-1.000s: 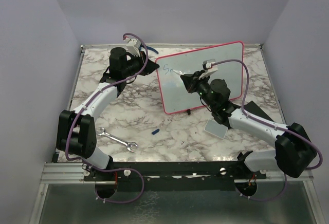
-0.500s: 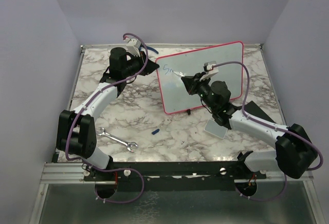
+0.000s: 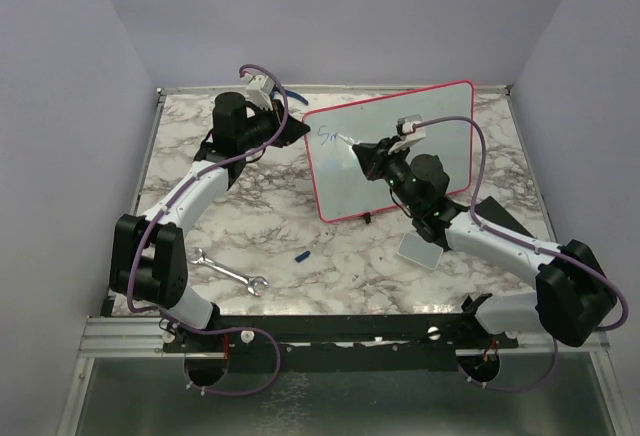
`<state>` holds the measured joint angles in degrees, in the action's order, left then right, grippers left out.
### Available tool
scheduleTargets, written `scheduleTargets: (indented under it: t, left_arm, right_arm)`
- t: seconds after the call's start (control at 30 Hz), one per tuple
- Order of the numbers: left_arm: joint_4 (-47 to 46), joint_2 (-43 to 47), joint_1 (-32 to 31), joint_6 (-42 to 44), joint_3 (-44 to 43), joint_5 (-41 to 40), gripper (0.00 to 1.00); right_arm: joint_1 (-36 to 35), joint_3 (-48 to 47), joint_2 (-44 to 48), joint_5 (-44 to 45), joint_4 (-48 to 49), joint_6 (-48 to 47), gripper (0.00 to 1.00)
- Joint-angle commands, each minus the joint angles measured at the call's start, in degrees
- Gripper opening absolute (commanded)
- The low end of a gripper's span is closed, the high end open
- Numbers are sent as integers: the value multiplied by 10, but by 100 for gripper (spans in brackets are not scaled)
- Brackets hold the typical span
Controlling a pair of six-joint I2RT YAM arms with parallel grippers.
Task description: Write a sentence on the whiteboard
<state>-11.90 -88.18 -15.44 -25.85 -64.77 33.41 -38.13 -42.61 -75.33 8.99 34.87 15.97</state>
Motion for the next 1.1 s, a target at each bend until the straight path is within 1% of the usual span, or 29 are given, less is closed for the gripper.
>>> scheduleTargets:
  t: [0.0,0.23,0.73,1.07]
  left_arm:
    - [-12,16,-2,2,4,13,7]
    - [-12,17,-2,4,3,11,7]
    - [-12,17,-2,3,3,13,7]
    - [-12,19,-2,3,3,11,7]
  right_arm:
    - [4,-19,-7,27,11,-17,0]
    - [4,-14,-3,40,4,-23,0]
    - [3,32,7,43,-1,2,0]
    - [3,38,15,47,-6,2,0]
